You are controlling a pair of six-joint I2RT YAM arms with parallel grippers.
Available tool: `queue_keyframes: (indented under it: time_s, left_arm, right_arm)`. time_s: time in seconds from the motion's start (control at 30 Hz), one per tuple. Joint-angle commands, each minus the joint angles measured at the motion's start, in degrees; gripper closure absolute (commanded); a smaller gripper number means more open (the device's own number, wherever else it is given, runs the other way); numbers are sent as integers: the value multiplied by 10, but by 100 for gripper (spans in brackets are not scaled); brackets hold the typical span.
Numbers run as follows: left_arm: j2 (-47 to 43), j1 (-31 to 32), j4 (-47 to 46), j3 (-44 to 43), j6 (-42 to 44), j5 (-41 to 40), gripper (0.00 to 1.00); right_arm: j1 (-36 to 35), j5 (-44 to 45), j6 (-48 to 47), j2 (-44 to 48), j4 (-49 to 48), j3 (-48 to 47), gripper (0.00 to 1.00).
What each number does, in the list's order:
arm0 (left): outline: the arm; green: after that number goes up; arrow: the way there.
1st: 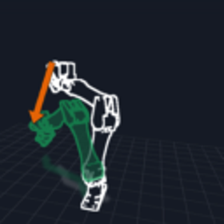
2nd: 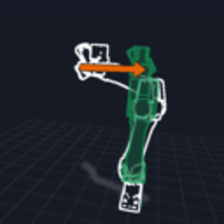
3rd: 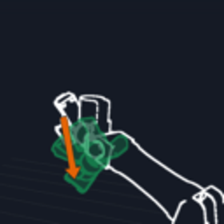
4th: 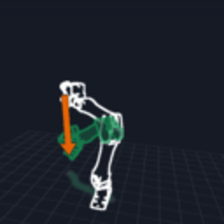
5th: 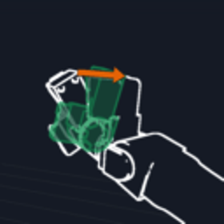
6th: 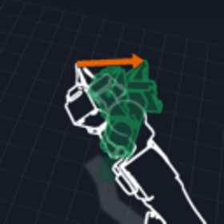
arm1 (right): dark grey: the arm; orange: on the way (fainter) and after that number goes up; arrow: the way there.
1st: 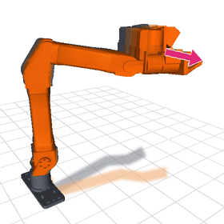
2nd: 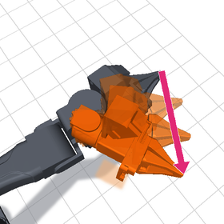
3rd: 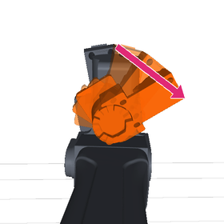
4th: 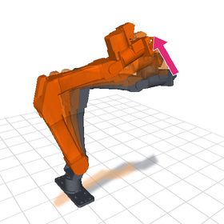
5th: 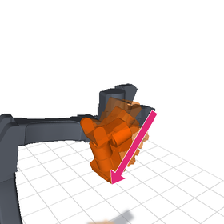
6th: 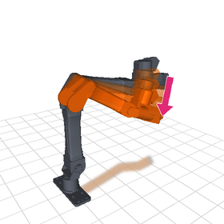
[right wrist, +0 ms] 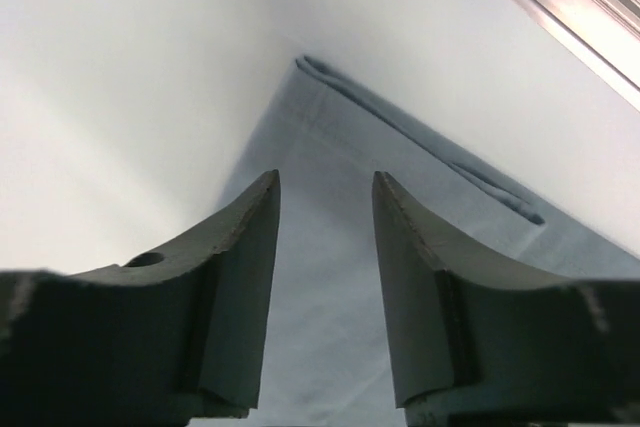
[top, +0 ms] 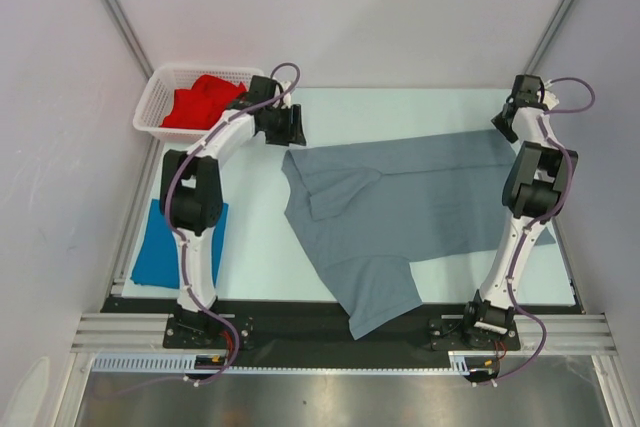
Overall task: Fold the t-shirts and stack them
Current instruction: Fold the tshirt
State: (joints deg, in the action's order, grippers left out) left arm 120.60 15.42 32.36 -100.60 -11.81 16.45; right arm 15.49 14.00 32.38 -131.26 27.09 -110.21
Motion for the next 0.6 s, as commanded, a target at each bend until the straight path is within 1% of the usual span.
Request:
queue_keyframes:
  time_s: [0.0, 0.2, 0.4, 0.57]
  left_arm:
    - [32, -7, 13, -52, 27, -1, 40]
    - [96, -14, 39, -123, 19, -8, 45]
    - [113, -18, 42, -127, 11, -29, 44]
    - [123, -22, 55, -132, 10, -26, 43]
  right_arm:
    - [-5, 35, 40, -18, -13, -43, 54]
    - [-12, 49, 59, -42, -22, -70, 55]
    - [-12, 46, 73, -65, -20, -84, 56]
    - [-7, 45, 80, -87, -22, -105, 57]
